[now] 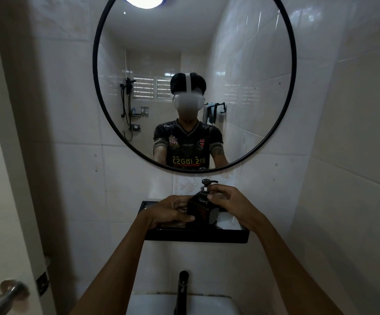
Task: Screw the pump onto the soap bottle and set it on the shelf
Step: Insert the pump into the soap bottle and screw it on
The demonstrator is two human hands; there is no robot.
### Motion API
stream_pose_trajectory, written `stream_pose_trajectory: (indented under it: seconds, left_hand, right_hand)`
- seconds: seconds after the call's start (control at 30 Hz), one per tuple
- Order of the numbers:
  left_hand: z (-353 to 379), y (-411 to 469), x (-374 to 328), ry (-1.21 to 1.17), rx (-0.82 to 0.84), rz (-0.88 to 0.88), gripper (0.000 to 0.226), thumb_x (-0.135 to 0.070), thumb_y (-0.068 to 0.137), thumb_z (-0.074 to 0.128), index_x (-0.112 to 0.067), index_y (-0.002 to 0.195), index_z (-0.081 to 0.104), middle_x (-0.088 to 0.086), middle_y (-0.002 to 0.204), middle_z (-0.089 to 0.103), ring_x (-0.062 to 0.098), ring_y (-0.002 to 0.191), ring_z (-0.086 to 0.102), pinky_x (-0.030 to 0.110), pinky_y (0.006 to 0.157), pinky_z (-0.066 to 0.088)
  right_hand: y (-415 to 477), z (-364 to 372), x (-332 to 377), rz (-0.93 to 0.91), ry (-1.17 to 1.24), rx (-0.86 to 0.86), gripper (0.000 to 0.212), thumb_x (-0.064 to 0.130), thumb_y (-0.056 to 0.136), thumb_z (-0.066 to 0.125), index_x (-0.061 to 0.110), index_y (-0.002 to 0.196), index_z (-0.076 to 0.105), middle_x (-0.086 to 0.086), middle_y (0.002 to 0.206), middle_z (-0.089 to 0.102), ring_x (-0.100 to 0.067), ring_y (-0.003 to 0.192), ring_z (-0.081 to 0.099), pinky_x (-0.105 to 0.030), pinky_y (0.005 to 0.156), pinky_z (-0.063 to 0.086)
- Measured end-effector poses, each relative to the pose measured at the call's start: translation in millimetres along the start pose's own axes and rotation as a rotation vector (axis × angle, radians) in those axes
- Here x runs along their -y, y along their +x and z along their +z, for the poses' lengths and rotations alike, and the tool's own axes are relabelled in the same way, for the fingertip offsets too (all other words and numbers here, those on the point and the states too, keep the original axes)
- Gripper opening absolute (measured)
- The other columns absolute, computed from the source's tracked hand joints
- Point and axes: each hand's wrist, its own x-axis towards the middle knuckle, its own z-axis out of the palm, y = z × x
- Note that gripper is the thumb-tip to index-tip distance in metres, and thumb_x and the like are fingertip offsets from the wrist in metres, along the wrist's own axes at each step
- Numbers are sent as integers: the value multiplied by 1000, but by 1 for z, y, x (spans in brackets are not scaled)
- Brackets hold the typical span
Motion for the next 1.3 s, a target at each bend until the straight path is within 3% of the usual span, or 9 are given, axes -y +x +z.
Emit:
stream_pose_trajectory:
  seconds: [0.17,0.27,0.47,0.63,0.83,1.03,1.3]
  left_hand:
    - [-1,0,1,-7,9,5,63,4,86,71,-19,142,53,3,134,66,10,115,67,18,82,57]
    - [-1,1,2,3,5,8,64,2,85,73,-20,142,54,3,134,66,12,120,65,20,90,56]
    - [-2,2,4,-24,11,0,63,2,85,73,-20,141,55,2,133,67,15,121,65,25,94,56]
    - [-1,2,3,-14,3,-1,62,2,85,73,-19,140,55,2,133,67,13,120,65,23,94,56]
    - [-1,2,4,22,-5,23,63,1,86,73,-18,142,54,0,133,67,10,120,65,21,97,53]
    - [-1,3,4,28,1,45,61,3,86,72,-16,141,55,2,134,66,11,123,63,22,100,52]
    - [-2,4,3,41,5,54,63,2,86,73,-16,143,53,0,134,67,7,121,64,22,100,52]
  right_hand:
    - [0,2,0,1,-2,7,24,11,92,67,15,116,71,-3,113,72,-11,104,69,-17,85,55]
    - [1,2,2,3,-9,15,22,10,92,66,18,112,70,0,110,72,-7,101,69,-16,83,54]
    - [1,0,2,-2,-34,34,31,10,93,65,12,124,69,-4,117,73,-5,102,70,-17,87,55]
    - [1,3,0,-13,-25,12,22,11,92,66,25,109,73,2,106,75,1,95,71,-14,81,54]
    - [3,3,-6,-27,-17,-11,23,13,91,69,22,111,74,-12,116,74,-18,109,70,-22,90,55]
    - [4,0,0,-31,-25,84,31,17,97,61,13,127,68,1,122,72,-8,114,67,-22,99,52]
    - [10,2,-6,-46,-18,19,24,19,91,69,15,113,76,-8,109,77,-18,105,72,-27,93,56]
